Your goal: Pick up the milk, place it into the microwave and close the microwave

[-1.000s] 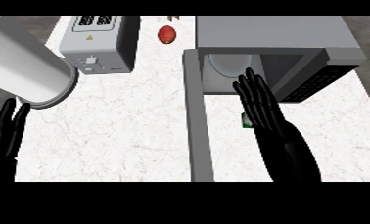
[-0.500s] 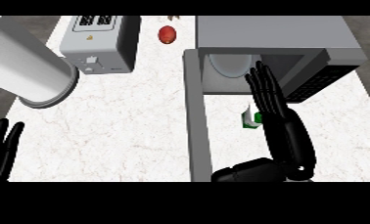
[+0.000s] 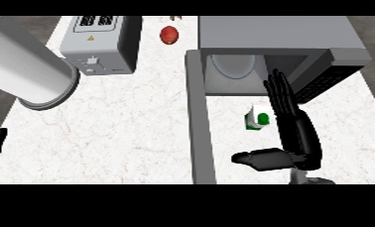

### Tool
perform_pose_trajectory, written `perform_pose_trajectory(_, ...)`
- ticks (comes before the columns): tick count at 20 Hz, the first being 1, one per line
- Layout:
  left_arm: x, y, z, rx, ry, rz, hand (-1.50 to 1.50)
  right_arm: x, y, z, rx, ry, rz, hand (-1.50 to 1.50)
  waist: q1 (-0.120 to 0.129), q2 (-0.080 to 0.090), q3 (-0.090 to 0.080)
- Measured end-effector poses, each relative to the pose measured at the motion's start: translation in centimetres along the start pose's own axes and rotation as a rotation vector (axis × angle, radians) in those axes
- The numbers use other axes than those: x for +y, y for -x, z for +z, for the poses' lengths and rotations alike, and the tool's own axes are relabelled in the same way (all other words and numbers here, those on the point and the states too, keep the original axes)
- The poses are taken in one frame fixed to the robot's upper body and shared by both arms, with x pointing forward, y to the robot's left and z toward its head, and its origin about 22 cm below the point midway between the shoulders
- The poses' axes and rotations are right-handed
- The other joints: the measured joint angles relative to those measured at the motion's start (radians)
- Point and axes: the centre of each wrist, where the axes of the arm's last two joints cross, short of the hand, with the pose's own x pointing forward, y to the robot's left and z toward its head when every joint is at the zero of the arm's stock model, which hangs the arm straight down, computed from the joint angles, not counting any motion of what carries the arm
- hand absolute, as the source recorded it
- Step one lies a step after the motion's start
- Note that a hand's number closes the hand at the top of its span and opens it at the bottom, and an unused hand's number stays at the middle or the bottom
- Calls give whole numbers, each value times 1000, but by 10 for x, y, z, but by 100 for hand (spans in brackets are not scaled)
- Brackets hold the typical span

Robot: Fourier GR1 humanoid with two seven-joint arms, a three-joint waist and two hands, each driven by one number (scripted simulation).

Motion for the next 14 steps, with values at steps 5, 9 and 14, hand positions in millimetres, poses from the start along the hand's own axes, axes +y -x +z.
perform_pose_trajectory(5, -3, 2, 7, 6, 2, 7, -150, -15, 25, 7, 20, 47, 19, -150, 1, 0, 0)
perform_pose_trajectory(9, -1, 1, 10, -2, 8, 3, -150, -33, 49, 13, 42, 54, 36, -150, 2, 0, 0)
perform_pose_trajectory(14, -5, 5, 15, -7, 11, 9, -150, -46, 67, 22, 58, 46, 42, -150, 1, 0, 0)
